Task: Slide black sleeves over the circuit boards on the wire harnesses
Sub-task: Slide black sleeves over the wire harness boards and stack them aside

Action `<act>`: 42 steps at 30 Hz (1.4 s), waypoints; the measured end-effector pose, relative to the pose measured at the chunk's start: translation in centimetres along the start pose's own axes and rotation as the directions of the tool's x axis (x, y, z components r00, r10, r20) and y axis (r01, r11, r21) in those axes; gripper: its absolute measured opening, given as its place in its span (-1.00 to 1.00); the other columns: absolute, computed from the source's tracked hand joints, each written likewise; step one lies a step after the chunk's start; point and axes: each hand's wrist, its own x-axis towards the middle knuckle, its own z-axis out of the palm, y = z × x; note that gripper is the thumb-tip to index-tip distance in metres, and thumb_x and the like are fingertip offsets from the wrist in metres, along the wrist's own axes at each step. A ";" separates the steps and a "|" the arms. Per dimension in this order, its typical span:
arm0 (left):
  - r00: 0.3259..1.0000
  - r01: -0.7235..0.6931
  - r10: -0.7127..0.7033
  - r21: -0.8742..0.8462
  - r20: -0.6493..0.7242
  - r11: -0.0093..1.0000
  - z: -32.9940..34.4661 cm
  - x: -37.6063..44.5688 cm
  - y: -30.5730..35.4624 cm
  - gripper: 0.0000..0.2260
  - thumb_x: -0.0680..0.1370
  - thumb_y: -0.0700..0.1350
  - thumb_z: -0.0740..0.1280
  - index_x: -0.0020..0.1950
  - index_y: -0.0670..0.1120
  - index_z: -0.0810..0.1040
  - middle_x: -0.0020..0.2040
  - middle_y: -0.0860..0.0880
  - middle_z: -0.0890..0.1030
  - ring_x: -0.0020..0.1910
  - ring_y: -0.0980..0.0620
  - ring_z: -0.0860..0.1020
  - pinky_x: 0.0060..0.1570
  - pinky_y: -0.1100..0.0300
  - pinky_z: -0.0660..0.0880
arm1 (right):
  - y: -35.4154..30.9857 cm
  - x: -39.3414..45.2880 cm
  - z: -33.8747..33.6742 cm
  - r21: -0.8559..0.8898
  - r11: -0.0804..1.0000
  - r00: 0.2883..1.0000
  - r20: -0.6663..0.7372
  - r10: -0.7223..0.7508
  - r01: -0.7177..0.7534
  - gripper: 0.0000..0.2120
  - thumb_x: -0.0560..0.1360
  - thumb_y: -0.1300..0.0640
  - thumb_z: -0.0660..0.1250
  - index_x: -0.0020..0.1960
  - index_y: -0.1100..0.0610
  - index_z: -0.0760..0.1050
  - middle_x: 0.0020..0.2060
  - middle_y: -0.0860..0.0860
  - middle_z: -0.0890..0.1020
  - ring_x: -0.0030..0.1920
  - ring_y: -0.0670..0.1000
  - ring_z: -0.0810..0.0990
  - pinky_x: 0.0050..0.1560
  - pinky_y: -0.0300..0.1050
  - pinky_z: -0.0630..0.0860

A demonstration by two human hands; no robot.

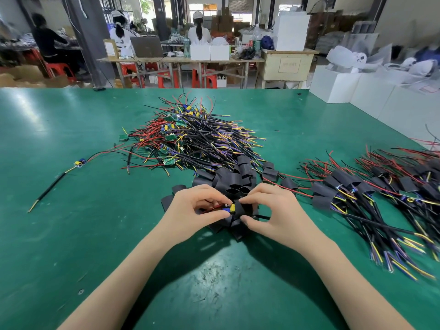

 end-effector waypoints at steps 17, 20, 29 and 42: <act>0.999 0.035 -0.034 -0.042 0.018 0.999 0.4 -0.2 -0.2 -0.78 0.41 -0.29 0.53 0.01 -0.10 0.69 -0.06 0.01 0.65 -0.05 0.02 0.65 0.01 0.23 0.56 | -0.3 0.2 0.4 0.096 0.995 0.999 0.017 0.031 -0.033 -0.72 0.26 0.11 0.60 -0.06 0.09 0.68 -0.22 -0.04 0.61 -0.22 -0.07 0.55 -0.15 -0.15 0.49; 0.996 0.084 -0.083 -0.062 0.013 0.995 0.6 -0.2 -0.1 -0.72 0.38 -0.23 0.56 0.06 -0.07 0.64 -0.12 0.01 0.69 -0.13 0.07 0.64 -0.07 0.27 0.55 | -0.3 0.2 0.4 0.114 0.992 0.999 0.013 0.052 -0.053 -0.73 0.24 0.11 0.62 -0.09 0.08 0.68 -0.25 -0.07 0.60 -0.26 -0.14 0.51 -0.19 -0.21 0.46; 0.995 0.104 -0.102 -0.103 0.021 0.989 0.4 -0.1 0.2 -0.77 0.41 -0.29 0.52 0.00 -0.07 0.63 -0.05 -0.01 0.70 -0.05 0.05 0.66 0.01 0.24 0.57 | 0.1 0.3 -0.4 0.147 0.982 0.992 0.000 0.123 -0.122 -0.68 0.23 0.02 0.62 -0.04 0.02 0.70 -0.27 -0.09 0.60 -0.25 -0.19 0.52 -0.20 -0.47 0.33; 0.981 0.188 -0.172 -0.233 0.087 0.954 0.0 -0.1 0.2 -0.80 0.39 -0.27 0.54 -0.08 -0.01 0.69 -0.15 -0.03 0.71 -0.19 0.10 0.65 -0.12 0.32 0.53 | -0.4 0.1 -0.3 0.197 0.980 0.998 -0.052 0.022 -0.012 -0.72 0.25 0.08 0.61 -0.06 0.04 0.70 -0.21 -0.09 0.63 -0.24 -0.15 0.57 -0.14 -0.36 0.45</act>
